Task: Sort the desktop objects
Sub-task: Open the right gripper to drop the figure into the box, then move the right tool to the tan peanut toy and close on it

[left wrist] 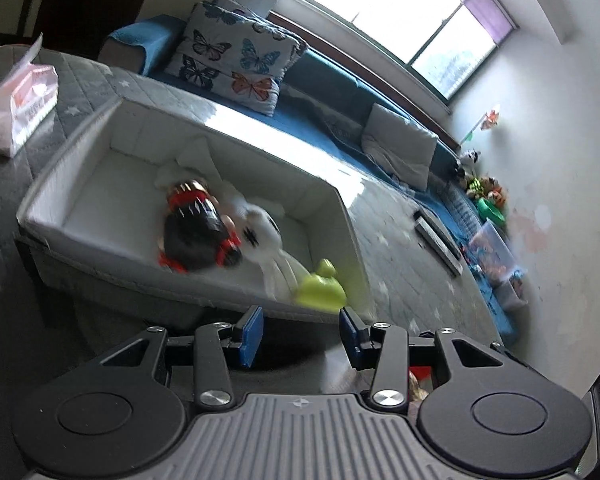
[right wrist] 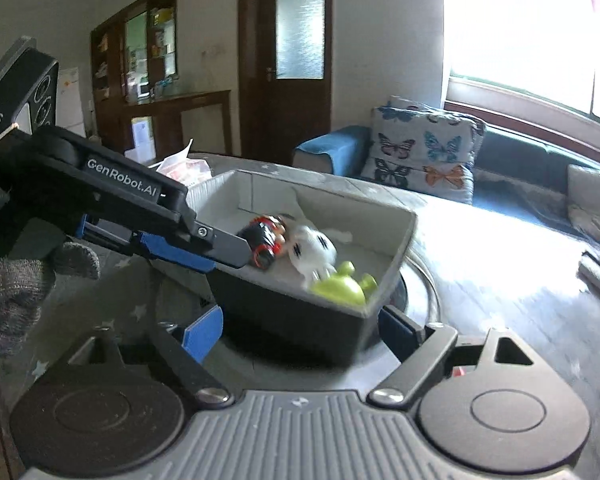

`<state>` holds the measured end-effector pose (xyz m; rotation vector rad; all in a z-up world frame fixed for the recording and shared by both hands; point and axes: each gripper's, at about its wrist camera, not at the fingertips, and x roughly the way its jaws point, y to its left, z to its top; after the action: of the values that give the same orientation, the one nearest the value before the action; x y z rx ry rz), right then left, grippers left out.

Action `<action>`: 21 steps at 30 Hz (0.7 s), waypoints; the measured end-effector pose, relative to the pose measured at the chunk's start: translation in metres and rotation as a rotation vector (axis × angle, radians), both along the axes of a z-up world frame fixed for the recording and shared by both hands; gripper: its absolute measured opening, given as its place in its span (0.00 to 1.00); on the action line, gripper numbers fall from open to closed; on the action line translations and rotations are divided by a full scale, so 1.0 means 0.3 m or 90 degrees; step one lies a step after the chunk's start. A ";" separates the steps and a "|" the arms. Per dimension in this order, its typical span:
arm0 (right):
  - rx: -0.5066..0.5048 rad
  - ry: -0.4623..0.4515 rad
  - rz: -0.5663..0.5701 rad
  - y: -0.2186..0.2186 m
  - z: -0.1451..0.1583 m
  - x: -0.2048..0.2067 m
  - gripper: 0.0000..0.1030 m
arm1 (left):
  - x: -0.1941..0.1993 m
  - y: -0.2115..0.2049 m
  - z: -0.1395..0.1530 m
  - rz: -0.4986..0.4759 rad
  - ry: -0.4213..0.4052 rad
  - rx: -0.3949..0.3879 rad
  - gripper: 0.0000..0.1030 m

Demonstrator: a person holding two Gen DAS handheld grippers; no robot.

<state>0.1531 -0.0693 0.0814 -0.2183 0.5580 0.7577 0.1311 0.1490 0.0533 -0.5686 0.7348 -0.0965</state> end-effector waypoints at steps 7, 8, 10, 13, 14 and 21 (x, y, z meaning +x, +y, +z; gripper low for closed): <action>-0.001 0.008 -0.069 -0.150 -0.061 -0.062 0.85 | -0.028 -0.129 -0.051 -0.050 0.017 0.001 0.43; -0.003 0.009 -0.079 -0.169 -0.071 -0.067 0.85 | -0.029 -0.148 -0.056 -0.059 0.018 0.000 0.43; -0.004 0.014 -0.098 -0.202 -0.088 -0.070 0.85 | -0.027 -0.187 -0.066 -0.080 0.019 -0.002 0.43; -0.003 0.028 -0.119 -0.239 -0.112 -0.057 0.85 | -0.010 -0.240 -0.082 -0.107 0.024 -0.006 0.43; -0.004 0.033 -0.127 -0.251 -0.125 -0.049 0.85 | -0.002 -0.257 -0.090 -0.115 0.029 -0.011 0.43; 0.003 0.057 -0.133 -0.280 -0.175 -0.020 0.80 | 0.052 -0.320 -0.135 -0.132 0.053 -0.062 0.43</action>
<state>0.1470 -0.1533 0.0289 -0.1208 0.6527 0.5683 0.1468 0.0530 0.0127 -0.5908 0.8722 -0.3047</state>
